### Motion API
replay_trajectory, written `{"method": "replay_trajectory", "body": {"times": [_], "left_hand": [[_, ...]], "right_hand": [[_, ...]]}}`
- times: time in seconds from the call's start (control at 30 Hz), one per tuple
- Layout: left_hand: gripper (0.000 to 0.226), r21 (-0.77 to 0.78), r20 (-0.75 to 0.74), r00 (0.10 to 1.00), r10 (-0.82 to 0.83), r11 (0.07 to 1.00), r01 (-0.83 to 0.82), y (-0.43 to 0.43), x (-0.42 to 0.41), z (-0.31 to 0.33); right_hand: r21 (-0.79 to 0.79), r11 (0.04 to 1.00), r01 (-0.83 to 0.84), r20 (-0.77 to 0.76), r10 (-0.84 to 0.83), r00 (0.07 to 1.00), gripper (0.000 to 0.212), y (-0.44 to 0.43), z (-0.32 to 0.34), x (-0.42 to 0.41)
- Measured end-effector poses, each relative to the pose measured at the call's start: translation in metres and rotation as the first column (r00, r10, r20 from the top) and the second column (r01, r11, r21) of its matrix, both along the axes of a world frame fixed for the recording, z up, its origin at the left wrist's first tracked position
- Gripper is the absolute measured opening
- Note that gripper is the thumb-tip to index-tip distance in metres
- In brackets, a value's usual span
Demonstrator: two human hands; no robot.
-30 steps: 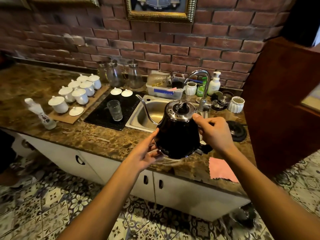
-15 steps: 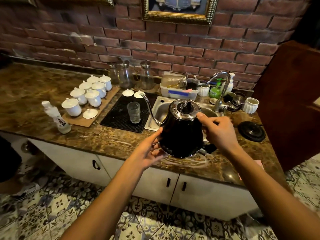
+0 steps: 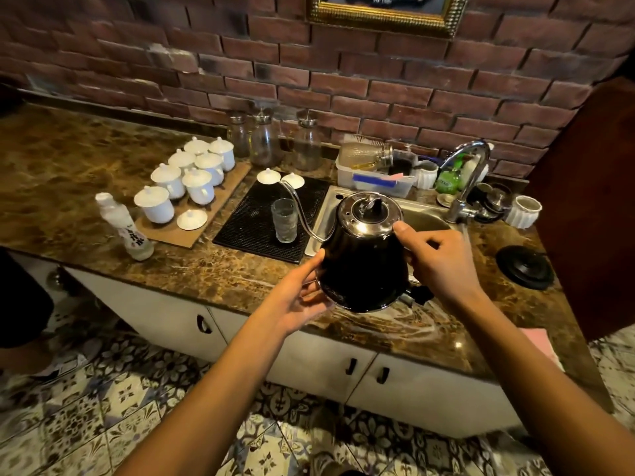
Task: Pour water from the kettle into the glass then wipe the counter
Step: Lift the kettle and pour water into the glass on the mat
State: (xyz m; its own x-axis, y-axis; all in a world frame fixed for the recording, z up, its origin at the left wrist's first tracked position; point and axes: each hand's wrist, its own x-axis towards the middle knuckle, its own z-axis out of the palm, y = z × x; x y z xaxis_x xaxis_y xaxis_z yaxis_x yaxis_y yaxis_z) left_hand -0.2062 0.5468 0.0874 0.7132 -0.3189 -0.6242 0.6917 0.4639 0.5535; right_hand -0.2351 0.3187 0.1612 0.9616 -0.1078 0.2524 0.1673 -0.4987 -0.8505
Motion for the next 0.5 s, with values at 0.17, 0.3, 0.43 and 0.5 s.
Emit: {"method": "replay_trajectory", "body": {"times": [0.17,0.3,0.43,0.5], "left_hand": [[0.047,0.025,0.007,1.0,0.005,1.0,-0.005,0.003,0.033,-0.006],[0.039,0.043,0.027,1.0,0.007,0.999,-0.008,0.005,0.064,-0.007],[0.038,0.04,0.016,1.0,0.011,0.999,-0.012,0.003,0.092,-0.007],[0.037,0.04,0.019,1.0,0.007,0.999,-0.007,0.001,0.105,-0.008]], "right_hand": [[0.012,0.999,-0.035,-0.033,0.036,0.999,0.073,0.003,-0.003,0.034],[0.035,0.998,-0.045,-0.028,0.046,0.999,0.073,0.003,-0.007,0.066],[0.017,0.999,-0.044,-0.006,0.044,0.999,0.07,0.003,-0.012,0.093],[0.005,0.999,-0.032,0.001,0.032,0.999,0.068,0.003,-0.014,0.106]]}}
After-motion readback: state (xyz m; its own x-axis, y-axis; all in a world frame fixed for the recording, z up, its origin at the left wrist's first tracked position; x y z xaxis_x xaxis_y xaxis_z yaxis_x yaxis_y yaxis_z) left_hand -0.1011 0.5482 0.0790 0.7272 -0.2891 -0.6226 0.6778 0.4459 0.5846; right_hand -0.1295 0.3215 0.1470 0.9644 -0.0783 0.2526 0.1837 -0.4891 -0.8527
